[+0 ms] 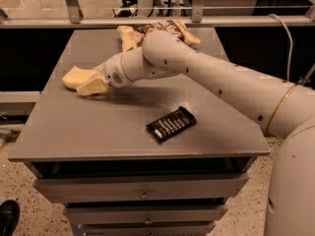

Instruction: Pick sponge

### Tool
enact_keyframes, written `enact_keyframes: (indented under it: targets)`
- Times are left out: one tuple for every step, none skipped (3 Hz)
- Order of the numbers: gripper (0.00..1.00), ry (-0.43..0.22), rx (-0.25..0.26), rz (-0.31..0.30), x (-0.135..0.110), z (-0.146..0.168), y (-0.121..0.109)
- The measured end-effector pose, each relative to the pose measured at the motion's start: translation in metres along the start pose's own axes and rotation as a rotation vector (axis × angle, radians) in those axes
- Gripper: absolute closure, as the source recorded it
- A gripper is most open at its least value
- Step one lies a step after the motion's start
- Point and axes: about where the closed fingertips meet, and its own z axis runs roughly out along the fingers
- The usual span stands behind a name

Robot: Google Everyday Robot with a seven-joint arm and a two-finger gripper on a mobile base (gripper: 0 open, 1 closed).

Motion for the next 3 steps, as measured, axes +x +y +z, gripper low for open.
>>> enact_keyframes:
  targets:
    - [0.64, 0.003, 0.041, -0.016, -0.002, -0.017, -0.008]
    - [0.88, -0.010, 0.112, -0.051, -0.008, -0.063, -0.019]
    - [1.00, -0.044, 0.186, -0.079, -0.015, -0.125, -0.029]
